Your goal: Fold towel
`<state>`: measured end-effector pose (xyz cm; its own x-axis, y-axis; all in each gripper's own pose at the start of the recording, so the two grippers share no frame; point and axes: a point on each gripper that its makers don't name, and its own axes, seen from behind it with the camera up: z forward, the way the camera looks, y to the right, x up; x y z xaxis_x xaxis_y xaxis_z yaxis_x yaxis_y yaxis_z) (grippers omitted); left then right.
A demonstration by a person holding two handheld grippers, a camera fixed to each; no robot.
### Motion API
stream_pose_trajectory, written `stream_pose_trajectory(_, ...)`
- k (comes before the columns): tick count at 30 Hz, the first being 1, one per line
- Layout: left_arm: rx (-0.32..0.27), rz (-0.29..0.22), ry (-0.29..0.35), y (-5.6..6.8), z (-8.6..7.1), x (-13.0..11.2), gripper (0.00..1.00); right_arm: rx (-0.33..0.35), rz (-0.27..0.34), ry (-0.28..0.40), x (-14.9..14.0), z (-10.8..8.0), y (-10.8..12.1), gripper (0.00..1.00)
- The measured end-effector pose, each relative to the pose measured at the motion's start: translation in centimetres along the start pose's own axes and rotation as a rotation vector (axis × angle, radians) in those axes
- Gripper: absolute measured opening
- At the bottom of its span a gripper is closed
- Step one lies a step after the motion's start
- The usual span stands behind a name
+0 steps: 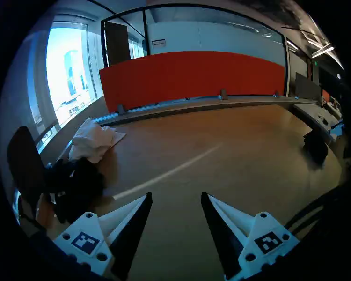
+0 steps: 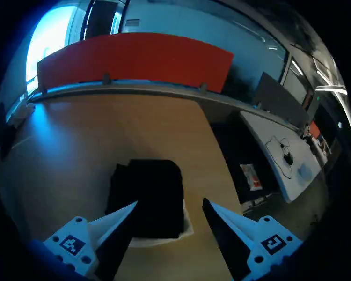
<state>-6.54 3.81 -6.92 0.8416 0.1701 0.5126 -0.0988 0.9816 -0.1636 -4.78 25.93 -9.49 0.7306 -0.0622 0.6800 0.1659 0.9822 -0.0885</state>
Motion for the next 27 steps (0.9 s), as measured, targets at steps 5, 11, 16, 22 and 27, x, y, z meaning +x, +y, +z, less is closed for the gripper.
stream_pose_trajectory(5,0.008,-0.020,0.013,-0.2,0.1,0.4,0.77,0.002,0.053,0.096,2.4,-0.3,-0.8,0.96)
stream_pose_trajectory(11,0.016,-0.039,0.034,-0.4,0.4,1.2,0.77,0.014,0.107,0.200,4.9,-0.7,-1.9,0.96)
stream_pose_trajectory(16,0.027,-0.057,0.068,-0.8,0.6,2.2,0.77,0.018,0.149,0.305,7.5,-1.4,-2.6,0.97)
stream_pose_trajectory(22,0.049,-0.082,0.121,-1.5,0.6,3.9,0.76,0.034,0.201,0.408,10.1,-2.3,-3.5,0.97)
stream_pose_trajectory(27,0.059,-0.097,0.168,-2.1,0.5,5.5,0.77,0.045,0.198,0.457,11.8,-2.9,-4.2,0.98)
